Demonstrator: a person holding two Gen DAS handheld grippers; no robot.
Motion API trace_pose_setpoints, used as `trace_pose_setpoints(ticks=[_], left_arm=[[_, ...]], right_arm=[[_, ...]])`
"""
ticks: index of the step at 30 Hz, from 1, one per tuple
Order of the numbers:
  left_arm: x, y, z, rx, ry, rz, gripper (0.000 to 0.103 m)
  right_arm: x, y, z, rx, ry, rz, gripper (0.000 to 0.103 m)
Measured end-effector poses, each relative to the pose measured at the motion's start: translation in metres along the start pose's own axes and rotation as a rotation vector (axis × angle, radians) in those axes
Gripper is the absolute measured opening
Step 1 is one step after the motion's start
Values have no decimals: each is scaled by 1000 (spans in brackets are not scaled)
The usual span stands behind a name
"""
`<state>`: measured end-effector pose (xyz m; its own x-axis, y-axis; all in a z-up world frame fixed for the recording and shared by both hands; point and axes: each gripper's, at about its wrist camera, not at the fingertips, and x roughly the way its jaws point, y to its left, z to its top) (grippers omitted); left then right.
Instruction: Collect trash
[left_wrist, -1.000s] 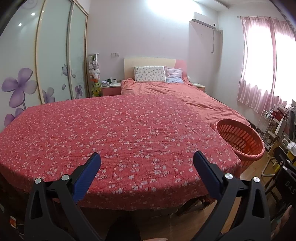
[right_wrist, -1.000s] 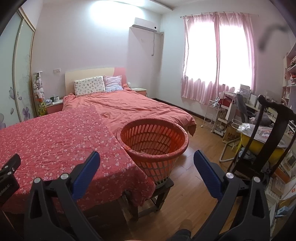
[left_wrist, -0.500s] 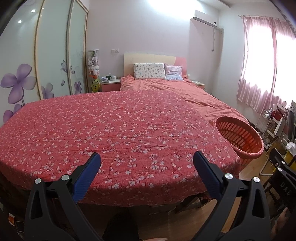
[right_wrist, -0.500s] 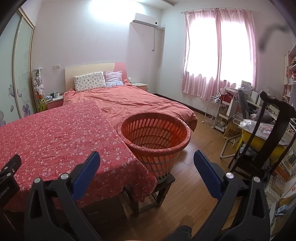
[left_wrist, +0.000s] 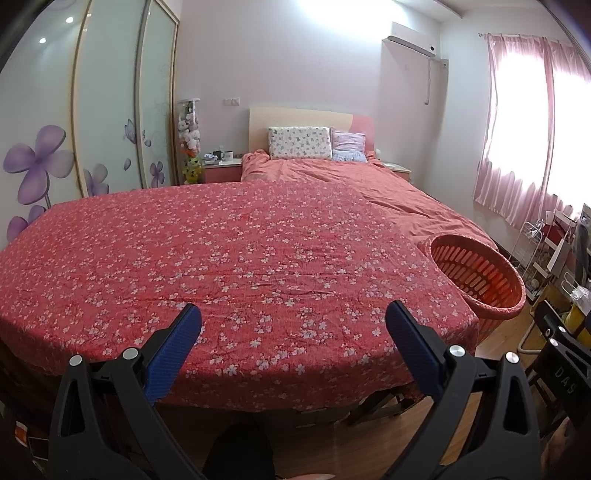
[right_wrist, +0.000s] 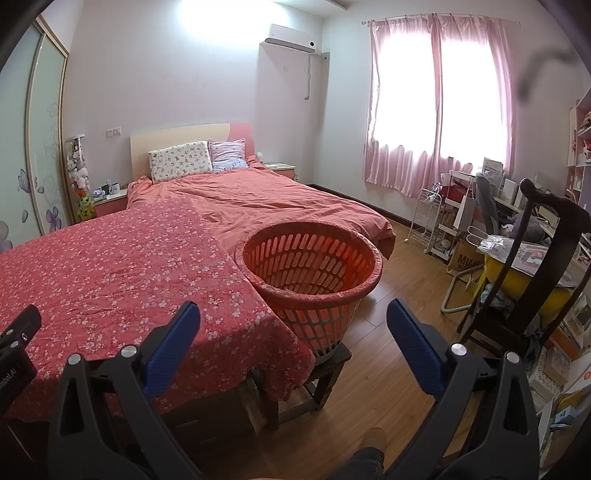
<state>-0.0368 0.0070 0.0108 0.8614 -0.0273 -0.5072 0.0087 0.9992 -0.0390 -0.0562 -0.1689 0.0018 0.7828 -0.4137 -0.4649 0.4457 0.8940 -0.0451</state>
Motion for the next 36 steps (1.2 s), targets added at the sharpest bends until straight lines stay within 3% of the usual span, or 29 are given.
trace_pose_setpoints(ticks=[36], left_arm=[[-1,2,4,-10,1,4,99]], right_arm=[[1,5,0,2,5,5,99]])
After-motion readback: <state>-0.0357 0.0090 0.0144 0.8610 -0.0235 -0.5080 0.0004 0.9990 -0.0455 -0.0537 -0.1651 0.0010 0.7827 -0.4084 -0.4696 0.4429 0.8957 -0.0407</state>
